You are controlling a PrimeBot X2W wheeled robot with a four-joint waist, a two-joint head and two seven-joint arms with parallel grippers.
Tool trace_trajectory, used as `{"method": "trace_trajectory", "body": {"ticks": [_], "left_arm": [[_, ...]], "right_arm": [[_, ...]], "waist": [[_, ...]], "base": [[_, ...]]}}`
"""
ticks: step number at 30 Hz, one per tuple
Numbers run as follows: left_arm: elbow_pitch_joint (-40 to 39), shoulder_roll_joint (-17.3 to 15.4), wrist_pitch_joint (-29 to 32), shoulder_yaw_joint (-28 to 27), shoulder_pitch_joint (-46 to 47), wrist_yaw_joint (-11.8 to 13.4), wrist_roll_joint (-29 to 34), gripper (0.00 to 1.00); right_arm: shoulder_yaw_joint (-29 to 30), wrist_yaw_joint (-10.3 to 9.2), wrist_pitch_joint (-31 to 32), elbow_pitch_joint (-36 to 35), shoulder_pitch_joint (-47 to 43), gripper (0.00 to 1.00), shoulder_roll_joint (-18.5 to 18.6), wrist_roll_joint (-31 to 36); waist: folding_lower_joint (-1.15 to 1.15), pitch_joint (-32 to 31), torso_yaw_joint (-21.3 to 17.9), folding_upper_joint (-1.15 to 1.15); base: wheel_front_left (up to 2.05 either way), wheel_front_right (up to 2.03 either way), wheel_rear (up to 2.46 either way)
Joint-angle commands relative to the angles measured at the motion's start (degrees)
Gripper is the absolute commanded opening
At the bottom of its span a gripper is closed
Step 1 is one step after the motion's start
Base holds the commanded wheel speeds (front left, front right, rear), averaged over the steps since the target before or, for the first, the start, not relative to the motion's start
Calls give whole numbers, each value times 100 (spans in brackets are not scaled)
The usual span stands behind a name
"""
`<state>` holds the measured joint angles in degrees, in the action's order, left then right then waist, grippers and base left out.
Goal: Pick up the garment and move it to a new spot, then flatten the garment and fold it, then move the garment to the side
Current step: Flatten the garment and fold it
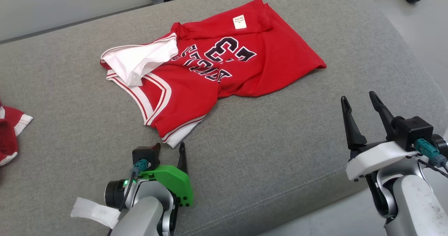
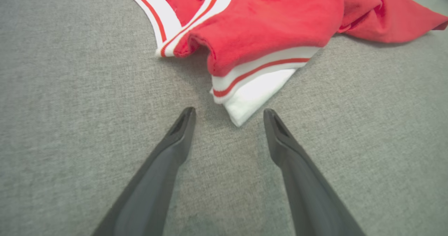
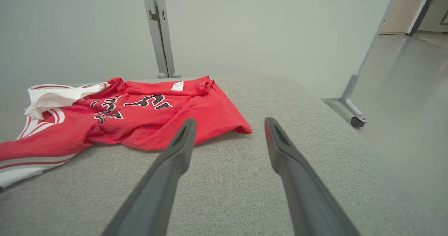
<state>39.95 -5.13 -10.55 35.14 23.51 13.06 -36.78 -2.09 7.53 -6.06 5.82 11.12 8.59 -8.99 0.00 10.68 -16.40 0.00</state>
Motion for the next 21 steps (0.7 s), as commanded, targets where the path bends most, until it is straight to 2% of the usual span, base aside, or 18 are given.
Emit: {"method": "trace_trajectory", "body": {"ticks": [1,6,7,8,9,15,21], "left_arm": [[28,-24,21,8,128,-16,-15,100],[257,29,-54,32,287,-127,-53,100],[350,71,-92,58,348,-170,-75,60],[405,84,-119,91,379,-182,-50,27],[456,98,-121,129,406,-193,-15,0],[518,155,-248,220,499,-300,-76,0],[29,98,-367,182,345,-349,-83,0]], "right_arm": [[7,-8,33,-27,-58,100,33,21],[19,-8,80,-62,-98,100,54,28],[16,-8,87,-67,-118,100,59,25],[12,-8,84,-67,-117,100,56,26],[2,-8,88,-67,-113,100,52,25],[33,-8,119,-91,-146,100,44,37],[97,-8,131,-113,-237,100,27,58]], "waist": [[0,-6,-57,0],[0,-26,-89,0],[0,-40,-82,0],[0,-48,-75,0],[0,-57,-65,0],[0,-141,82,0],[0,-300,336,0]], "base": [[0,0,0],[0,0,0],[0,0,0],[0,0,0],[0,0,0],[0,0,0],[0,0,0]]}}
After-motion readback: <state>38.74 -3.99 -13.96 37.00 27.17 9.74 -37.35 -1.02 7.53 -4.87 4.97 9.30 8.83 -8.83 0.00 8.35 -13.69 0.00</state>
